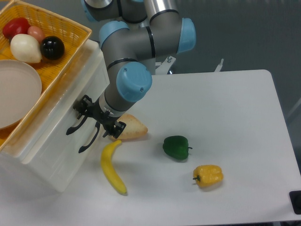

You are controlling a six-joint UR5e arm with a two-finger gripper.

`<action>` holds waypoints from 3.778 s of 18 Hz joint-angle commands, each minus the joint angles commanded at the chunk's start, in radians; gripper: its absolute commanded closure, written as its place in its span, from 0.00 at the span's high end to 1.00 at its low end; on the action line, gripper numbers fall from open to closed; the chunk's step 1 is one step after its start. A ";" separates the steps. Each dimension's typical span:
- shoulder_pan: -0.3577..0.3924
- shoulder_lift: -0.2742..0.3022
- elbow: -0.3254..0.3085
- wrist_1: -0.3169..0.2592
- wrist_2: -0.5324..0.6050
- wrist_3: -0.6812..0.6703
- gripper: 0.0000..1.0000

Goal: Slide the top drawer open
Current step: 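Hook the gripper onto the upper drawer's black handle, then pull the handle outward, sliding the upper drawer out of the cabinet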

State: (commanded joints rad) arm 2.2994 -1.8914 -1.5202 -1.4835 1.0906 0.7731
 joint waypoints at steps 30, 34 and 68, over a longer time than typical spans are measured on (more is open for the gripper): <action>0.041 -0.006 0.012 0.058 0.052 0.067 1.00; 0.048 -0.011 0.012 0.058 0.052 0.067 1.00; 0.090 -0.034 0.046 0.058 0.046 0.071 1.00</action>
State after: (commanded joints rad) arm 2.3899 -1.9251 -1.4742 -1.4251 1.1367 0.8437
